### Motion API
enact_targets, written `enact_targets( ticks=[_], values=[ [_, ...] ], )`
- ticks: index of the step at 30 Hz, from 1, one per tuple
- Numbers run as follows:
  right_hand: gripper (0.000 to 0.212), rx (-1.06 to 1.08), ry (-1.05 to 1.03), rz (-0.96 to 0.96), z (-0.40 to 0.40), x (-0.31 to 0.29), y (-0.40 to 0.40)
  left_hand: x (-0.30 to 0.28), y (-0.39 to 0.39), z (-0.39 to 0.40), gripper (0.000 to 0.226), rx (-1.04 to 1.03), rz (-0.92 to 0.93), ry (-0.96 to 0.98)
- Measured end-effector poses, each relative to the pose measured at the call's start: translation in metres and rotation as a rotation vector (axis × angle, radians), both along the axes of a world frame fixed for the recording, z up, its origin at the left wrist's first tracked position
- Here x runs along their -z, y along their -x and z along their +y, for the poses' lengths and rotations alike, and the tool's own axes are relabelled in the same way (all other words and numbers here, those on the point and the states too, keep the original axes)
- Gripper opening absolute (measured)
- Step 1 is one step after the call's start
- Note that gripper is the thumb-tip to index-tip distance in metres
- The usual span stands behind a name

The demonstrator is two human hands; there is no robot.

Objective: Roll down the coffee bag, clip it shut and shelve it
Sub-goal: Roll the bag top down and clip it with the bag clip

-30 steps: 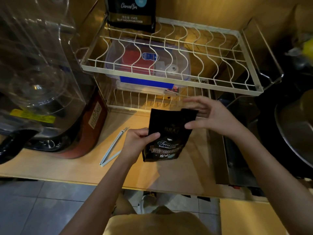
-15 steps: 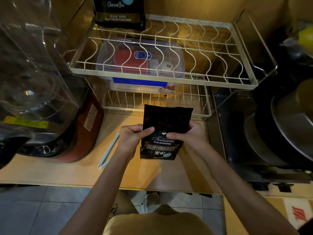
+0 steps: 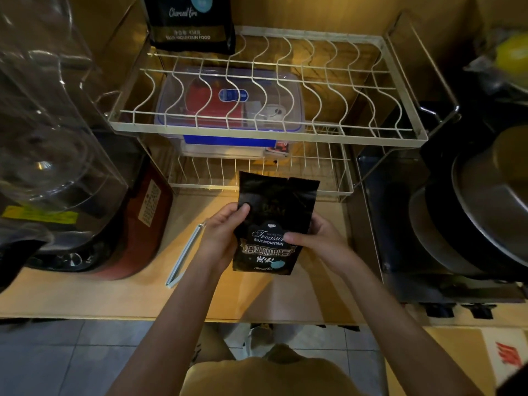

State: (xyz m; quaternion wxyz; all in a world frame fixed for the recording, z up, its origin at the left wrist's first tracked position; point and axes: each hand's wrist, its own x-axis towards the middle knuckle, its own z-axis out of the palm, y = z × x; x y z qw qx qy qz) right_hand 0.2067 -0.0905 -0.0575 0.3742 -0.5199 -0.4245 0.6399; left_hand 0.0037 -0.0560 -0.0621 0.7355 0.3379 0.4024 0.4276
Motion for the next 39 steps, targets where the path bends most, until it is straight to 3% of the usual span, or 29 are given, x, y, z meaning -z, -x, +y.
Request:
enact_targets(
  ticks=[3, 6, 11, 16, 20, 24, 28, 32, 36, 39],
  values=[
    [0.084, -0.134, -0.056, -0.085, 0.000, 0.000, 0.005, 0.006, 0.007, -0.004, 0.043, 0.007, -0.279, 0.120],
    [0.088, -0.166, -0.132, -0.268, -0.007, 0.000, 0.013, 0.011, 0.011, -0.008, 0.071, -0.038, -0.514, 0.203],
    [0.076, -0.006, -0.457, -0.652, -0.019, -0.006, 0.027, 0.016, 0.018, -0.010, 0.032, -0.132, -0.646, 0.237],
    [0.073, 0.019, -0.493, -0.657, -0.020, -0.010, 0.028, 0.017, 0.016, -0.012, 0.036, -0.189, -0.633, 0.276],
    [0.077, -0.006, -0.335, -0.562, -0.013, -0.003, 0.027, 0.005, 0.015, -0.008, 0.041, -0.170, -0.550, 0.245],
    [0.089, -0.044, -0.249, -0.289, -0.006, 0.005, 0.020, -0.012, 0.006, -0.004, 0.024, -0.087, -0.239, 0.079],
    [0.059, 0.083, -0.043, -0.079, -0.004, 0.000, 0.015, -0.016, -0.006, -0.011, 0.012, -0.088, -0.006, 0.051],
    [0.023, 0.150, -0.056, -0.022, 0.002, -0.010, 0.014, -0.022, -0.007, -0.011, 0.014, -0.076, 0.308, -0.176],
    [0.014, 0.228, -0.120, 0.031, 0.000, -0.018, 0.014, -0.026, 0.000, -0.010, 0.022, -0.099, 0.284, -0.297],
    [0.014, 0.188, -0.087, -0.021, 0.000, -0.019, 0.016, -0.020, 0.000, -0.012, 0.016, -0.111, 0.311, -0.246]
  ],
)
